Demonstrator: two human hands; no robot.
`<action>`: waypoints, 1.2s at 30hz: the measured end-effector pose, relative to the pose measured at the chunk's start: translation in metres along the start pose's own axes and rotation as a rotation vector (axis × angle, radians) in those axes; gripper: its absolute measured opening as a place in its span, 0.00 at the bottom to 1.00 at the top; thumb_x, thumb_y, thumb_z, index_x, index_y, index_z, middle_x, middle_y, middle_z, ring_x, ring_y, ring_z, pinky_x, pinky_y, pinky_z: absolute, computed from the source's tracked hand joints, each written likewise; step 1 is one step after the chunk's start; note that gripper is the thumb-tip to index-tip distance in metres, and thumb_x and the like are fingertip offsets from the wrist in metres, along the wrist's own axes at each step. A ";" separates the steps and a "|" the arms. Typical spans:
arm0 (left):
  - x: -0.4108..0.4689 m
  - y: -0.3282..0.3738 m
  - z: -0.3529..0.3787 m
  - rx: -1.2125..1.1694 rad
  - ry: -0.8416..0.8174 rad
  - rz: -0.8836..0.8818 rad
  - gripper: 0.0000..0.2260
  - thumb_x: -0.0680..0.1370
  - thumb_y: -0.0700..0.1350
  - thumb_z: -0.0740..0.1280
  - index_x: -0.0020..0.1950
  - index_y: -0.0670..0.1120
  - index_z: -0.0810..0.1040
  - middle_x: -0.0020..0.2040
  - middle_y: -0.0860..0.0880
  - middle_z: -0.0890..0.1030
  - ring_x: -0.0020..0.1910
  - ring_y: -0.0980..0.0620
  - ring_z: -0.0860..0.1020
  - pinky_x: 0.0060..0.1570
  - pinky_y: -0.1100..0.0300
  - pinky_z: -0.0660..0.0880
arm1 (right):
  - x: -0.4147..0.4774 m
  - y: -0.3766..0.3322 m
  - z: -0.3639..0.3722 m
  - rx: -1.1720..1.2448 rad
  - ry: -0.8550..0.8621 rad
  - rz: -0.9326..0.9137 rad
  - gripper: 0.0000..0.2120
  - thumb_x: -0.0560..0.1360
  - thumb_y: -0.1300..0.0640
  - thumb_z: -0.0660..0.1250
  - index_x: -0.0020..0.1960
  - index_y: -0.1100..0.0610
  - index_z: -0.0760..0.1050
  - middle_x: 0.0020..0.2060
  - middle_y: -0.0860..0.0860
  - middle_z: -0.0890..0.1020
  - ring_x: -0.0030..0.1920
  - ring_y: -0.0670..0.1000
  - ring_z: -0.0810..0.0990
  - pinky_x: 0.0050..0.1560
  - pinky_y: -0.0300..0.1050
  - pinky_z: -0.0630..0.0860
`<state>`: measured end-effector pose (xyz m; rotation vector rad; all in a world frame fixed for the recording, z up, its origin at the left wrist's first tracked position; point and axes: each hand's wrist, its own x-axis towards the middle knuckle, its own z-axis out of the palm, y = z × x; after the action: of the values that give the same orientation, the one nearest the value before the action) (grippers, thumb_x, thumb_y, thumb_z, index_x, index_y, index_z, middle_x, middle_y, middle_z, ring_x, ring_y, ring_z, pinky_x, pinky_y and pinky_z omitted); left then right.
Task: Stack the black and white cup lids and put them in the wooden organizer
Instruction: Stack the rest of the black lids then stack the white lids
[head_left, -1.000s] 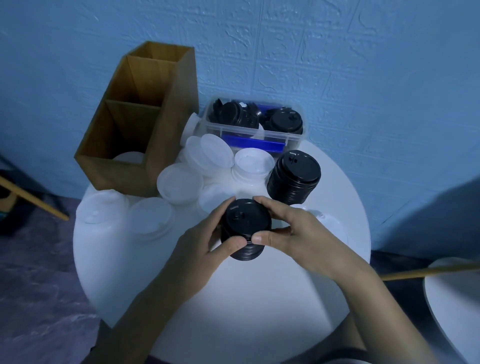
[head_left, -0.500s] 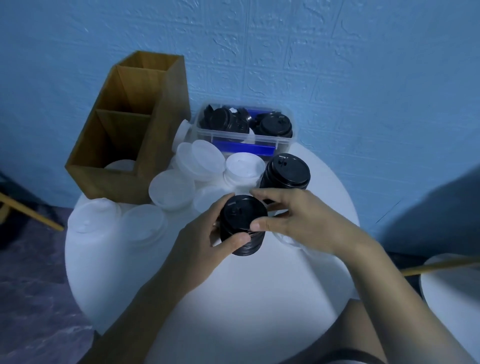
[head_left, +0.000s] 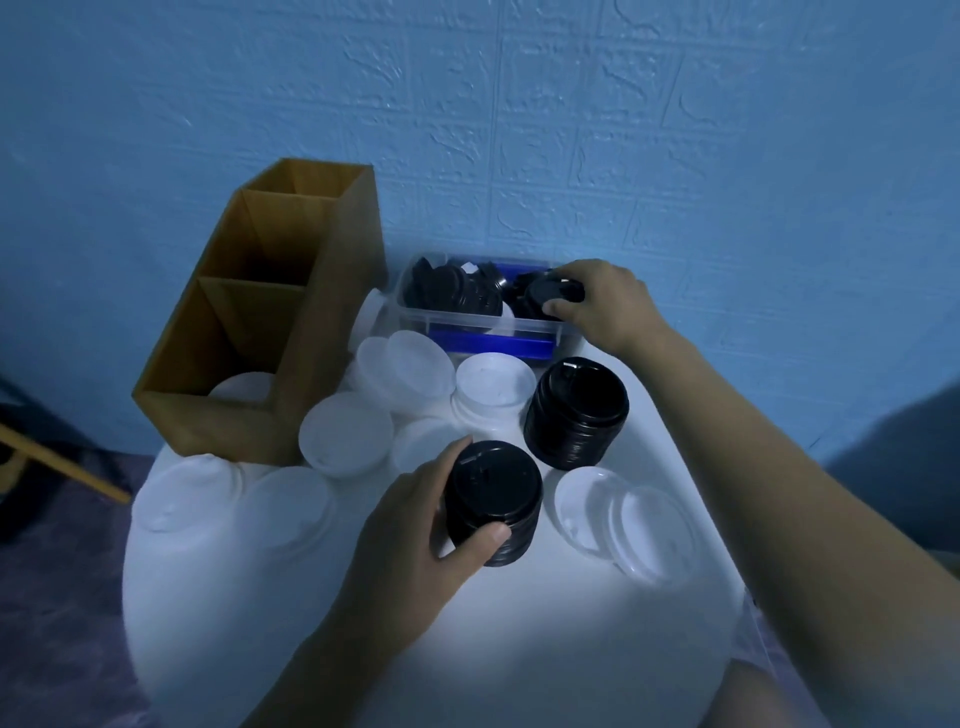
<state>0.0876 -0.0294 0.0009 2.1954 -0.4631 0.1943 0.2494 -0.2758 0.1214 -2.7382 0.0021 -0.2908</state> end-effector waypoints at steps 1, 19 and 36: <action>0.000 -0.001 0.000 0.001 0.003 0.007 0.32 0.69 0.67 0.66 0.71 0.75 0.58 0.59 0.80 0.69 0.58 0.62 0.75 0.58 0.56 0.77 | 0.008 0.000 0.002 -0.020 -0.026 0.015 0.22 0.76 0.47 0.72 0.68 0.51 0.77 0.62 0.54 0.82 0.63 0.59 0.77 0.60 0.50 0.73; 0.003 -0.003 -0.001 0.023 0.011 0.037 0.33 0.68 0.68 0.67 0.70 0.79 0.55 0.61 0.77 0.70 0.58 0.62 0.76 0.58 0.56 0.78 | -0.024 -0.025 -0.014 0.268 -0.010 -0.078 0.31 0.73 0.43 0.74 0.74 0.46 0.71 0.65 0.48 0.80 0.66 0.52 0.76 0.67 0.46 0.70; 0.006 0.000 -0.002 -0.028 0.033 0.006 0.30 0.68 0.64 0.69 0.69 0.70 0.64 0.55 0.76 0.75 0.52 0.66 0.78 0.48 0.70 0.75 | -0.183 -0.044 0.020 0.523 -0.357 -0.219 0.27 0.75 0.57 0.72 0.70 0.38 0.72 0.74 0.31 0.60 0.74 0.27 0.53 0.67 0.24 0.58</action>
<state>0.0934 -0.0292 0.0043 2.1608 -0.4510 0.2256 0.0724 -0.2201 0.0826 -2.2304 -0.4127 0.1311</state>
